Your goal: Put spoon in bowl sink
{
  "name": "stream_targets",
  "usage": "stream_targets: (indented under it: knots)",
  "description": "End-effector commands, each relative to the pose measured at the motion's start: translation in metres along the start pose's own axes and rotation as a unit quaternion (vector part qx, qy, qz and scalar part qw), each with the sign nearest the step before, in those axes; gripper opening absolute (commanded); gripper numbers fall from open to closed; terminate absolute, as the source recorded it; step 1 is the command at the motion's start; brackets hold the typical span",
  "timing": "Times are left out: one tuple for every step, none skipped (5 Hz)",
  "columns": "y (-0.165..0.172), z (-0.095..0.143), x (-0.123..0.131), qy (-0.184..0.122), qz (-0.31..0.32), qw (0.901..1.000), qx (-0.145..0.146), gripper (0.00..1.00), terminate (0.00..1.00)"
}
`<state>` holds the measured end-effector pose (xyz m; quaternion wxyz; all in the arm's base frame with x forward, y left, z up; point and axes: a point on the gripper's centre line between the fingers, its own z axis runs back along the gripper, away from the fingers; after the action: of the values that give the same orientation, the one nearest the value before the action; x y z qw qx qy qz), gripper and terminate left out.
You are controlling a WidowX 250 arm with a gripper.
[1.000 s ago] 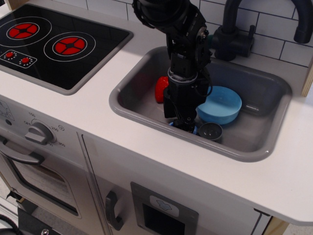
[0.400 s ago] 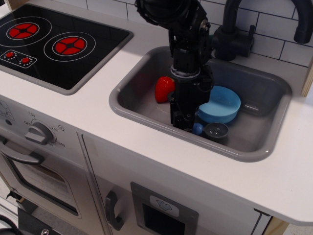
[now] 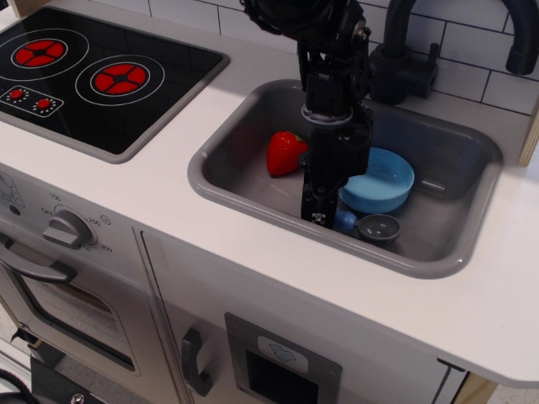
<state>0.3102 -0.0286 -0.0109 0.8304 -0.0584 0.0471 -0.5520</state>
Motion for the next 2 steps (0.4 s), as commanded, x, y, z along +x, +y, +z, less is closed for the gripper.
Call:
stream_targets:
  knots:
    - [0.005,0.043,-0.010,-0.043,-0.001,0.9989,-0.018,0.00,0.00]
    - [0.018,0.049,-0.014,-0.047,0.065,0.9966,0.015,0.00,0.00]
